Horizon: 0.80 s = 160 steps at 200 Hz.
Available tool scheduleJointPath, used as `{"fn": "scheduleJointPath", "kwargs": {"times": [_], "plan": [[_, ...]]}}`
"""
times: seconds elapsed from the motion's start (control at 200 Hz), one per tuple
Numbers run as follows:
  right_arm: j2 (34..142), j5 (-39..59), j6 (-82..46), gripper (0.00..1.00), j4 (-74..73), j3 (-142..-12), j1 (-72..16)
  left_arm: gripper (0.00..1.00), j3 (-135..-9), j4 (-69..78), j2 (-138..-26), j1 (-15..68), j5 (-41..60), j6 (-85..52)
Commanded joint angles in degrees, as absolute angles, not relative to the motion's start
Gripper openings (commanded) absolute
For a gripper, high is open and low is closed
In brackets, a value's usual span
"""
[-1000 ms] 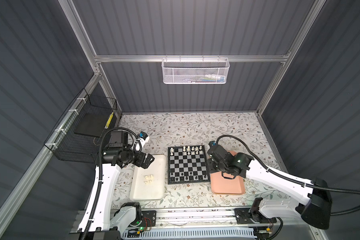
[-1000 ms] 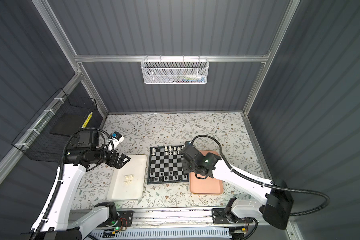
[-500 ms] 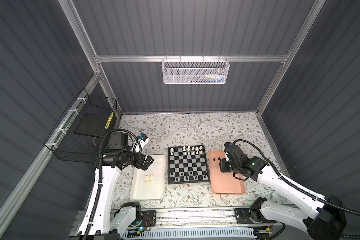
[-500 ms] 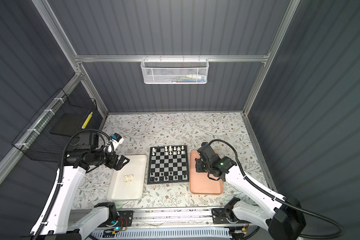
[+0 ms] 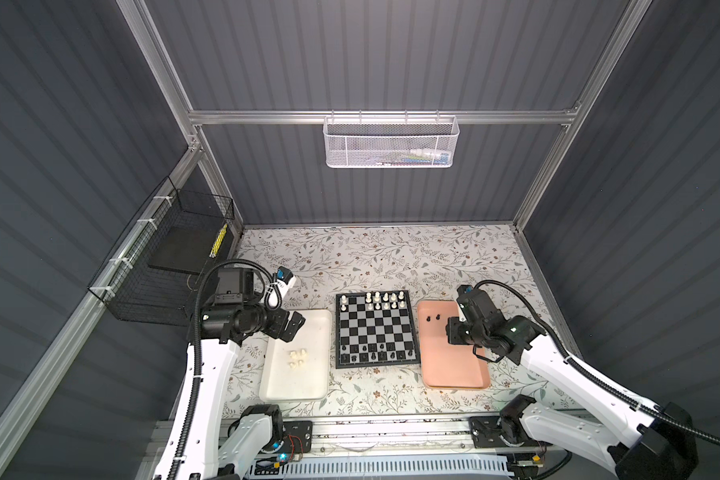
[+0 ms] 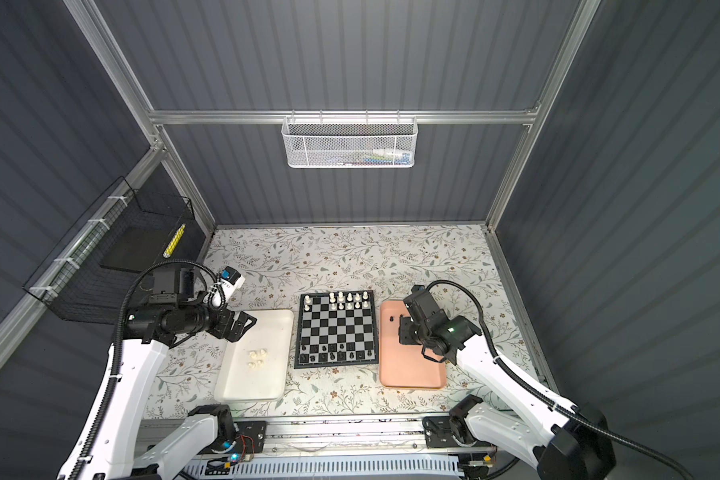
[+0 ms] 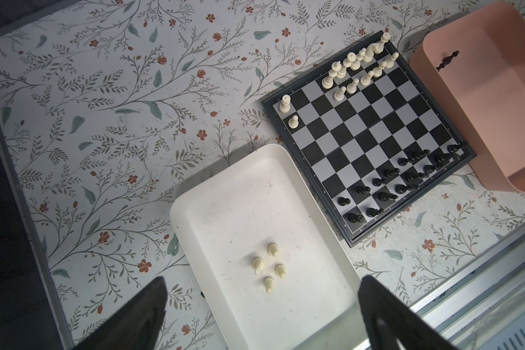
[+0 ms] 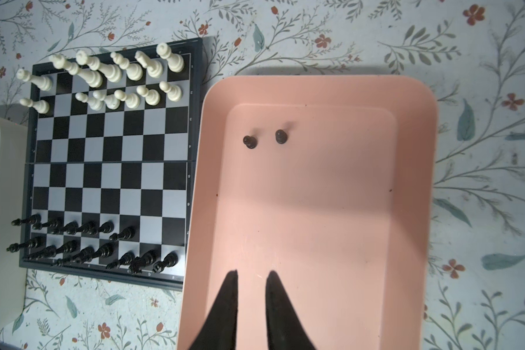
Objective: Set up the chess pieces on the board
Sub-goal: 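Open the right gripper and move it back over the pink tray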
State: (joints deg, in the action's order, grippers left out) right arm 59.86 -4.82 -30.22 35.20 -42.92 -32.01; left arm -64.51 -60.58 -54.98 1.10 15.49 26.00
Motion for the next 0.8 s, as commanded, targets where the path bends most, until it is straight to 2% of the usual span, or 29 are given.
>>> {"fn": "scheduleJointPath", "kwargs": {"times": [0.0,0.4,0.795], "plan": [[62.13,-4.54,-28.08,0.21,34.04,-43.38,-30.24,1.00,-63.83,-59.50,-54.49,1.30,16.30,26.51],[74.79,-1.65,-23.15,0.30,29.94,-49.35,-24.32,1.00,-63.83,-58.45,-57.21,1.32,18.46,25.72],[87.09,-1.59,-20.56,0.26,26.85,-54.58,-23.44,1.00,-62.64,-58.70,-55.89,1.31,18.30,26.71]]}}
